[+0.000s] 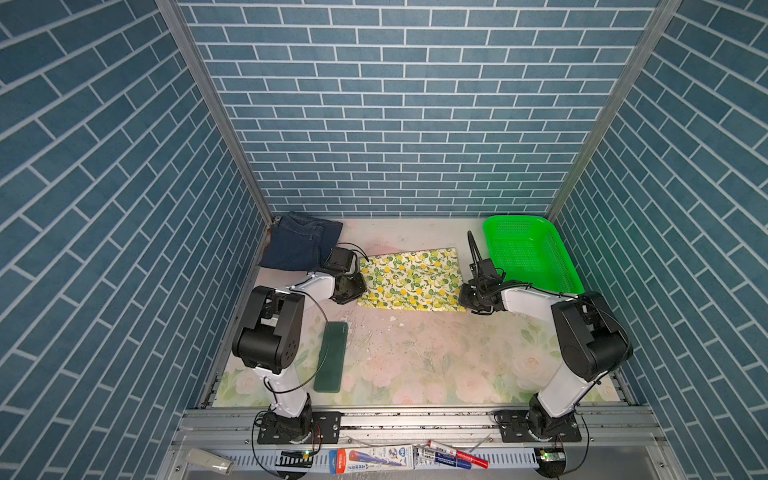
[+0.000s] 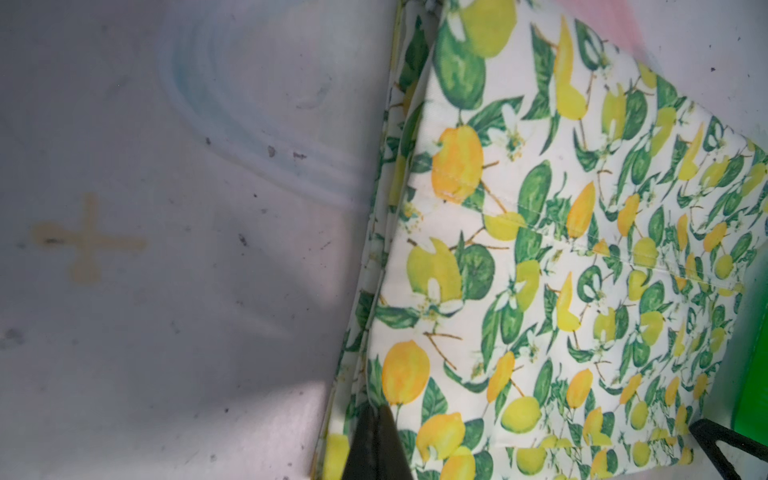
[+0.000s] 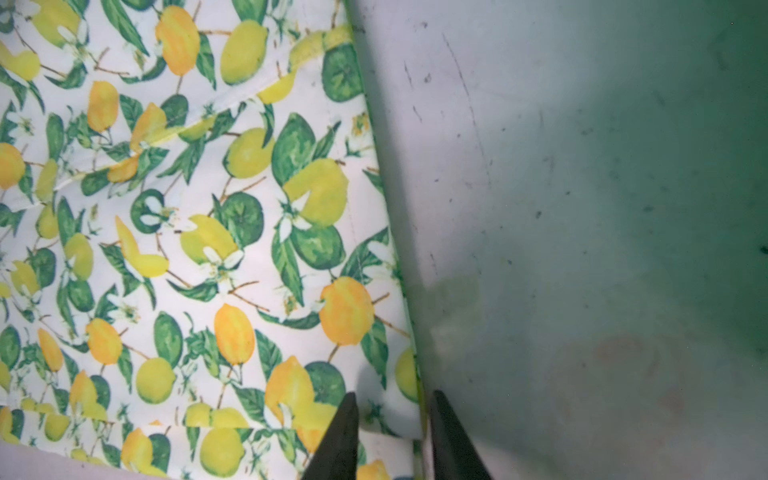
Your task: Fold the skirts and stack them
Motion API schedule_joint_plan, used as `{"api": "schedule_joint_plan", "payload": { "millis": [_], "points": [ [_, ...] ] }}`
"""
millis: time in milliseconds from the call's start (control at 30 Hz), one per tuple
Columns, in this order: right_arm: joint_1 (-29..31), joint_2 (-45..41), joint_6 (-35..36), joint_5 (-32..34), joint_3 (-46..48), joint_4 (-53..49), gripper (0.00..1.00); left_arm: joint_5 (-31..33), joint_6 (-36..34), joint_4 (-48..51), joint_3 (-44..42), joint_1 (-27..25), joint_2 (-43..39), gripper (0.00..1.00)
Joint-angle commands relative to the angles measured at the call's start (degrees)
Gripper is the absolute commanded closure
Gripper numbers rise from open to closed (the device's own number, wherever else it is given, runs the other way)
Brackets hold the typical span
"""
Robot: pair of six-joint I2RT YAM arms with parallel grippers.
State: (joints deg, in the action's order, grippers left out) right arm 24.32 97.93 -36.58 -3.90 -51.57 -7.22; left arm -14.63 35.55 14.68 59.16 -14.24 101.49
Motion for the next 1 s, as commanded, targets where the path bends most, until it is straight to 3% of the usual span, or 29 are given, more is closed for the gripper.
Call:
{"api": "schedule_joint_plan", "payload": {
  "millis": [0,267,967],
  "points": [
    [-0.21,0.34,-1.83,-0.76,1.6,1.75,0.76,-0.26,-0.03,0.62,0.6,-0.09,-1.22,1.0],
    [-0.23,-0.18,-1.59,-0.41,1.32,2.23,1.0,-0.23,-0.03,0.89,1.22,-0.09,-0.86,1.0],
    [-0.17,-11.97,3.01,4.1,-3.4,-8.68,1.0,1.89,-2.86,9.05,9.55,0.7,-6.08,1.0]
  ]
}}
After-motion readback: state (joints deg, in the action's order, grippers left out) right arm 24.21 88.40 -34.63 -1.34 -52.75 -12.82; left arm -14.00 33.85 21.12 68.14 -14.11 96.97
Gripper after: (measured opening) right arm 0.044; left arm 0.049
